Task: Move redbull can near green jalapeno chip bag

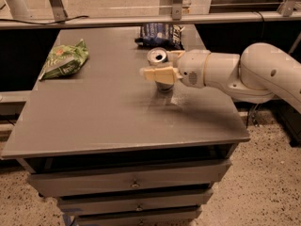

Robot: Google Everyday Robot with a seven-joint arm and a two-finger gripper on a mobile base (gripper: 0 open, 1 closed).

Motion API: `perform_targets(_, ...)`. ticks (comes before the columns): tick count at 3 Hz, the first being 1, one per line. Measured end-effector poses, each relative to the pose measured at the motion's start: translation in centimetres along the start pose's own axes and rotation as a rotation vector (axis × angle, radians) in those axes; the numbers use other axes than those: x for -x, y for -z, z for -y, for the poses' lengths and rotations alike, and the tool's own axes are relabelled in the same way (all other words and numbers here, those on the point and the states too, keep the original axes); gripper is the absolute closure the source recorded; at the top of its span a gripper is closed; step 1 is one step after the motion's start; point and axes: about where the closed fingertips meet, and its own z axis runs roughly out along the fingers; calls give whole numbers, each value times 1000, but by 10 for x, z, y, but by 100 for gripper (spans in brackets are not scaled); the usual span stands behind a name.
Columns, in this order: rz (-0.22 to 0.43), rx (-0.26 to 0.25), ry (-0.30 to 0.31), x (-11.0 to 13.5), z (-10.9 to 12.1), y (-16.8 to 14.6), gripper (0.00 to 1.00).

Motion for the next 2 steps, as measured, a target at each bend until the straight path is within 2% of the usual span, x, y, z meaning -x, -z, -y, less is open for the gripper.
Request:
perform_targets(1,31,-19,15,10,11,-5,64)
perform_targets(2,74,-58,38,42,37,-11,88)
